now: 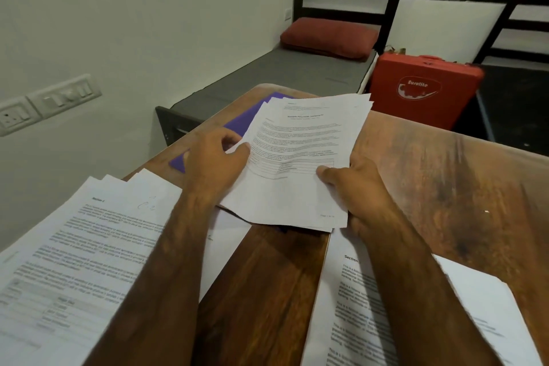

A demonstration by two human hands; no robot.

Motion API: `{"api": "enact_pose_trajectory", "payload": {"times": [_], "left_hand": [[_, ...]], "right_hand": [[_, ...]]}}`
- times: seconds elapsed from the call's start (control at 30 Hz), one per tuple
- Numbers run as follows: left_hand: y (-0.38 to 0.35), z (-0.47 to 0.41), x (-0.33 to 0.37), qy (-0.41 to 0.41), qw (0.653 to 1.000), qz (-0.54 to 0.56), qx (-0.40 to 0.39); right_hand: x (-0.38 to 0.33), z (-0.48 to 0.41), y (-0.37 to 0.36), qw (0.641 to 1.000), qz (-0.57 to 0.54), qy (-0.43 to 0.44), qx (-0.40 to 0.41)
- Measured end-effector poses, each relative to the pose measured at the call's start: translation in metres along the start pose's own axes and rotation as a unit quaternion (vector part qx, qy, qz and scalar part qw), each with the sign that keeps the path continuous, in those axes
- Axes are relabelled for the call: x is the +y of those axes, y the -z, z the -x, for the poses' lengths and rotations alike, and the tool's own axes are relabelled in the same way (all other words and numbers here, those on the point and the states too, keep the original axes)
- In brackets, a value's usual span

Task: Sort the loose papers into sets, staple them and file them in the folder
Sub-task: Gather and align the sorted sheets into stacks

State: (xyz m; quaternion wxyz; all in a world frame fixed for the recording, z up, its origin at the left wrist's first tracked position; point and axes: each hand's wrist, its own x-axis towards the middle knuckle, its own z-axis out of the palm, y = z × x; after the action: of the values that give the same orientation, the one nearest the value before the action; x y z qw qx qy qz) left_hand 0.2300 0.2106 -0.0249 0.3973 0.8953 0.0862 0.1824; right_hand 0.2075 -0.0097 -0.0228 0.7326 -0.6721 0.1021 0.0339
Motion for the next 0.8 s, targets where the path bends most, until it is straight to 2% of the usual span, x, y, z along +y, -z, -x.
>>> {"api": "enact_pose_trajectory", "payload": {"times": [0.23, 0.43, 0.6, 0.73, 0.8], "left_hand": [[0.001, 0.011, 0.053, 0.015, 0.993, 0.116, -0.027], [-0.026, 0.050, 0.137, 0.028, 0.972, 0.209, -0.106], [-0.096, 0.117, 0.201, 0.006, 0.957, 0.200, -0.211], [-0.155, 0.179, 0.231, -0.056, 0.943, 0.145, -0.294], [-0.177, 0.206, 0.241, -0.082, 0.936, 0.107, -0.324]], "right_hand": [[-0.043, 0.014, 0.026, 0.999, 0.029, 0.025, 0.013], [-0.085, 0.061, 0.114, 0.995, 0.057, 0.058, 0.054], [-0.076, 0.118, 0.221, 0.986, 0.089, -0.008, 0.138], [-0.047, 0.153, 0.308, 0.971, 0.101, -0.084, 0.200], [-0.031, 0.167, 0.340, 0.963, 0.141, -0.097, 0.207]]}}
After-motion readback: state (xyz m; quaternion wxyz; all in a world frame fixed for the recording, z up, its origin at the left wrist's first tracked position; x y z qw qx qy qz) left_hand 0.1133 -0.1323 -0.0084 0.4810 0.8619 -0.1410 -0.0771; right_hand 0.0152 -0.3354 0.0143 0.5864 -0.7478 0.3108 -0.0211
